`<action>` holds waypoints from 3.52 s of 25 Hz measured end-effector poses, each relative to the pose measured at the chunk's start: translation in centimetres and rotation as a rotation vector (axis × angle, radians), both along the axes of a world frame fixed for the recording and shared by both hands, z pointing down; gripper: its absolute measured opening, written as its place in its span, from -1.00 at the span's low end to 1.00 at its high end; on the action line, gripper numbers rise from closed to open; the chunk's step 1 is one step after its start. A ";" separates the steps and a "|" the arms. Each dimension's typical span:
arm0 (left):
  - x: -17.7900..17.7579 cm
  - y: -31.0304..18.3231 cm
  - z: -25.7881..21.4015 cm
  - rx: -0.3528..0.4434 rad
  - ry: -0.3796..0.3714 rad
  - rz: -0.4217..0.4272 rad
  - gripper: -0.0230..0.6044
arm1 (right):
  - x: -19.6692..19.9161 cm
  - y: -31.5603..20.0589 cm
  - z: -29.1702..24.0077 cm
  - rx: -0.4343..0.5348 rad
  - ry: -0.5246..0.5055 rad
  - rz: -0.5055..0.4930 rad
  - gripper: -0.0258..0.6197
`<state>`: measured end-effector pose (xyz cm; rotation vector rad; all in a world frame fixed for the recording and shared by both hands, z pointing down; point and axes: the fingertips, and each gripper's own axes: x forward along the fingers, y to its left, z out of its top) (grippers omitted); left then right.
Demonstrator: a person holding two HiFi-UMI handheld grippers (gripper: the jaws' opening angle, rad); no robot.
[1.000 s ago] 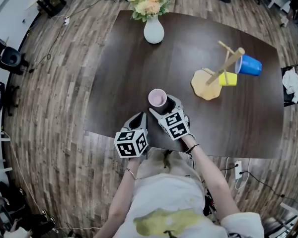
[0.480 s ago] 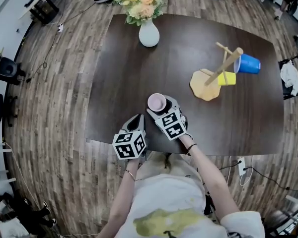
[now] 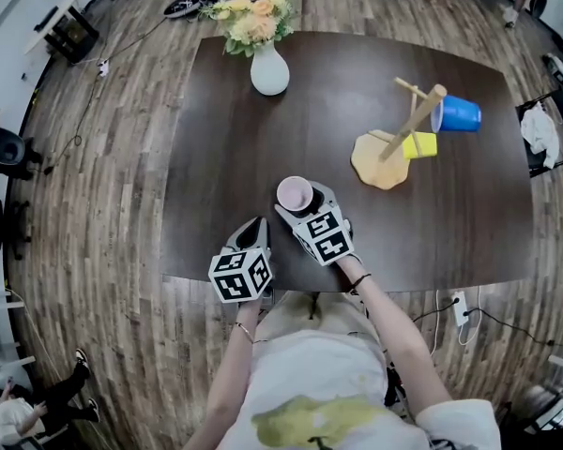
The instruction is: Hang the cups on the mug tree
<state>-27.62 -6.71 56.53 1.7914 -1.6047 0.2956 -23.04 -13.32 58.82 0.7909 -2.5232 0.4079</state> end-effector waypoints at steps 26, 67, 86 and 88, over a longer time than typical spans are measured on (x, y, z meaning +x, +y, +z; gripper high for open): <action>5.1 -3.1 -2.7 0.062 0.003 -0.020 -0.87 | 5.7 -4.0 -5.8 -0.081 -0.268 0.175 0.05; 9.1 -8.8 -4.1 0.059 -0.021 0.222 -0.87 | 12.1 -12.6 -8.5 -0.337 -0.993 0.597 0.00; 10.0 -9.4 -4.2 0.058 -0.042 0.239 -0.87 | 14.8 -13.1 -8.8 -0.424 -1.263 0.551 0.00; 10.0 -9.4 -4.4 0.061 -0.046 0.238 -0.88 | 15.0 -13.2 -9.1 -0.423 -1.286 0.531 0.00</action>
